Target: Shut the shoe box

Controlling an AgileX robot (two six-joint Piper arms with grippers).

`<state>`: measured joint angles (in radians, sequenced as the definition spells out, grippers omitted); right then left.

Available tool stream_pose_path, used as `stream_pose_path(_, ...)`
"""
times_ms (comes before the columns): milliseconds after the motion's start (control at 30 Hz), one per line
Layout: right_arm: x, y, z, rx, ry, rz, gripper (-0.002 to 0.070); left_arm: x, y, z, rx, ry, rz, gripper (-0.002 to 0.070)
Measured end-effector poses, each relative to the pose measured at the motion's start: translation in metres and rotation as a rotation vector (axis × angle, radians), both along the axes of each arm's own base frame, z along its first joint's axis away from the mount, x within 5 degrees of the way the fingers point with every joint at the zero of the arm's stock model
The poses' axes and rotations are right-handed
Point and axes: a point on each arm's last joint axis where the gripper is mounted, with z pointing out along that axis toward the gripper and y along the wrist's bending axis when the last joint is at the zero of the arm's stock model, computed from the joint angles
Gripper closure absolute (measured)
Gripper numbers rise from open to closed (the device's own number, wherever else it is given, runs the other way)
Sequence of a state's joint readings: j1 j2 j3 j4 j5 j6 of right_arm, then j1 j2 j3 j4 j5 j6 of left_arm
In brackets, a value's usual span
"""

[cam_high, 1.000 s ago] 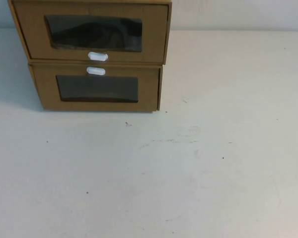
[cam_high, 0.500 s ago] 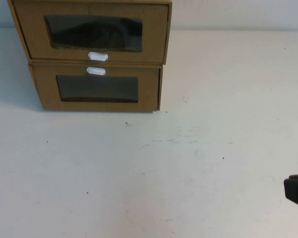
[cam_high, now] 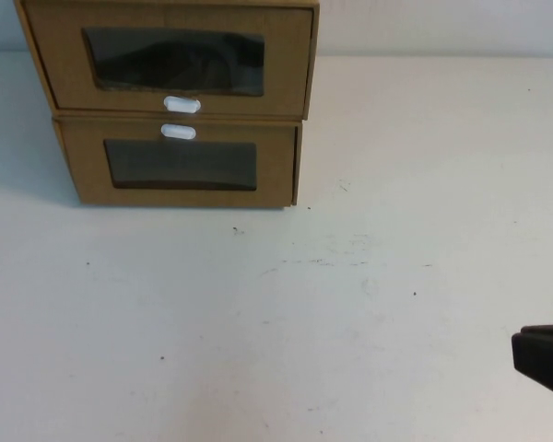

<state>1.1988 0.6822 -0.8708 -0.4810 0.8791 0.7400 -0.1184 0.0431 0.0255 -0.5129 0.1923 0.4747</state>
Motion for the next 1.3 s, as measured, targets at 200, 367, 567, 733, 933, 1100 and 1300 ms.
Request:
stream_pose_path(200,-0.002,0.0,-0.003,-0.004,0.037,0.001,0.0687,0.0,0.0,0.0,0.0,0.003,-0.002,0.068)
stream_pose_path(367,0.0,-0.004,-0.005,-0.052,0.027,-0.029,0.0687,0.0,0.0,0.0,0.0,0.003,-0.002,0.068)
stream_pose_path(567,0.011,-0.013,-0.01,-0.142,-0.054,-0.124,0.0687,0.0,0.0,-0.001,0.001,0.006,-0.003,0.068)
stream_pose_path(733,0.033,-0.033,-0.036,-0.078,-0.142,-0.321,0.0687,0.0,0.0,-0.001,0.001,0.006,-0.003,0.068)
stream_pose_path(933,0.029,-0.074,-0.097,0.003,-0.24,-0.574,0.0687,0.0,0.0,-0.001,0.001,0.006,-0.003,0.068)
stream_pose_path(1100,0.007,-0.097,-0.13,0.039,-0.322,-0.759,0.0687,0.0,0.0,-0.001,0.001,0.006,-0.003,0.068)
stream_pose_path(1300,-0.016,-0.107,-0.15,0.08,-0.44,-0.885,0.0687,0.0,0.0,-0.001,0.001,0.006,-0.003,0.068)
